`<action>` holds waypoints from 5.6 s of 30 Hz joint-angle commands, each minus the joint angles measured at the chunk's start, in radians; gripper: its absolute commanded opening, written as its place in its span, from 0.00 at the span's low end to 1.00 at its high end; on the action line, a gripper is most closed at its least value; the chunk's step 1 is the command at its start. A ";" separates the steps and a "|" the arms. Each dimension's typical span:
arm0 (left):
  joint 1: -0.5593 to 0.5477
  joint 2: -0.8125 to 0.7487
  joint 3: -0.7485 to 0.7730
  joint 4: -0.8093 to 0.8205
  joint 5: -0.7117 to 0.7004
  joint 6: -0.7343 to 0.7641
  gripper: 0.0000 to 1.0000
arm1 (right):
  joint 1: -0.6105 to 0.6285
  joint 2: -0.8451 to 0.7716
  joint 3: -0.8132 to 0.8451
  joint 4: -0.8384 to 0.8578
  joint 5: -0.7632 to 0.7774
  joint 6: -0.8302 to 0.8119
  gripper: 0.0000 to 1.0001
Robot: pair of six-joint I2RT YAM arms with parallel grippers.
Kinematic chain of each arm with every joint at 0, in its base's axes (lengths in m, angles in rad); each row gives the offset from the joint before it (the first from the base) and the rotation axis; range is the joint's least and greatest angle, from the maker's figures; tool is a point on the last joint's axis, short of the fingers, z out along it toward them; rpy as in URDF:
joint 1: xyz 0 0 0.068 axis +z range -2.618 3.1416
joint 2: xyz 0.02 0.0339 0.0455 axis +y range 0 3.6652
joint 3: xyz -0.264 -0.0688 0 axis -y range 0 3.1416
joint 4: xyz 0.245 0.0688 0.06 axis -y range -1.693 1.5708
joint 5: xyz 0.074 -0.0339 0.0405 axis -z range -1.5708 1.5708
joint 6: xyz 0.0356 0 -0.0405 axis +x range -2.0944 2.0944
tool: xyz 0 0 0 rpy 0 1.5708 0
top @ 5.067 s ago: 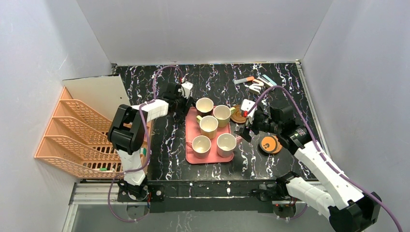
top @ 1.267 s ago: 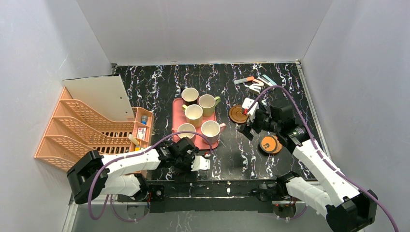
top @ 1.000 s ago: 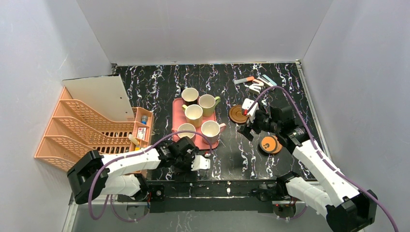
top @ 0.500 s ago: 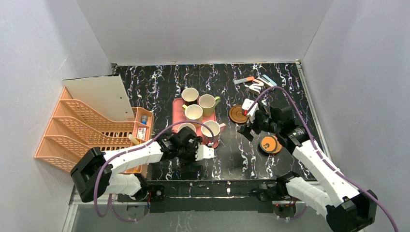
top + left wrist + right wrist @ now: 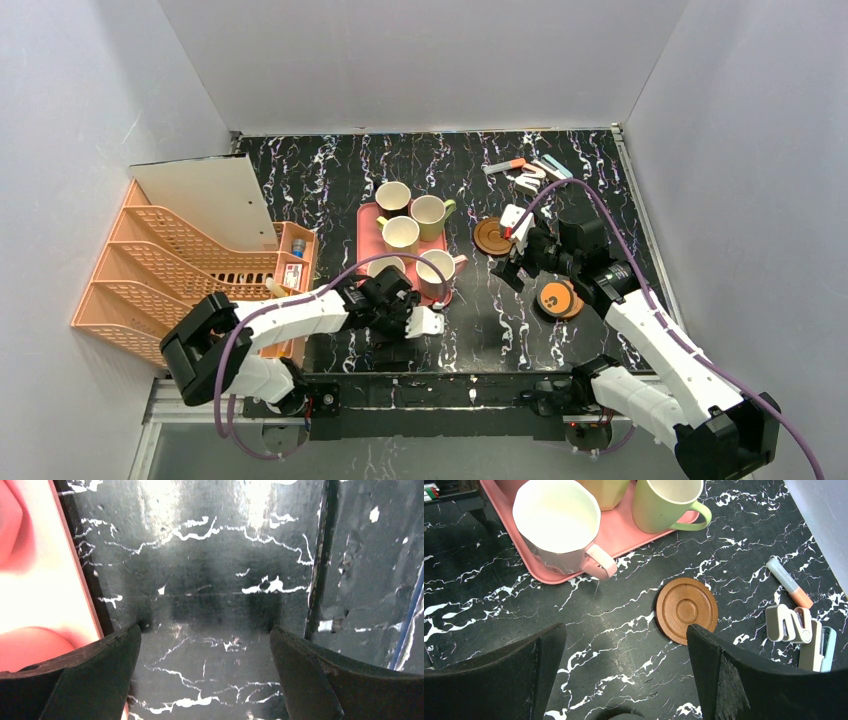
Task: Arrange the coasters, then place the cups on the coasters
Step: Move the tray to the center of the board.
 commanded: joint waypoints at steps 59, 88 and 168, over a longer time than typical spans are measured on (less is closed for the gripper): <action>0.051 0.122 -0.145 0.640 -0.755 -0.099 0.40 | -0.006 0.002 -0.007 0.037 -0.019 -0.013 0.99; 0.426 0.409 0.155 0.661 -0.648 -0.125 0.40 | -0.005 0.022 -0.008 0.084 -0.001 0.073 0.99; 0.342 0.496 0.317 0.402 -0.150 -0.236 0.98 | -0.006 0.050 -0.010 0.053 -0.013 0.025 0.99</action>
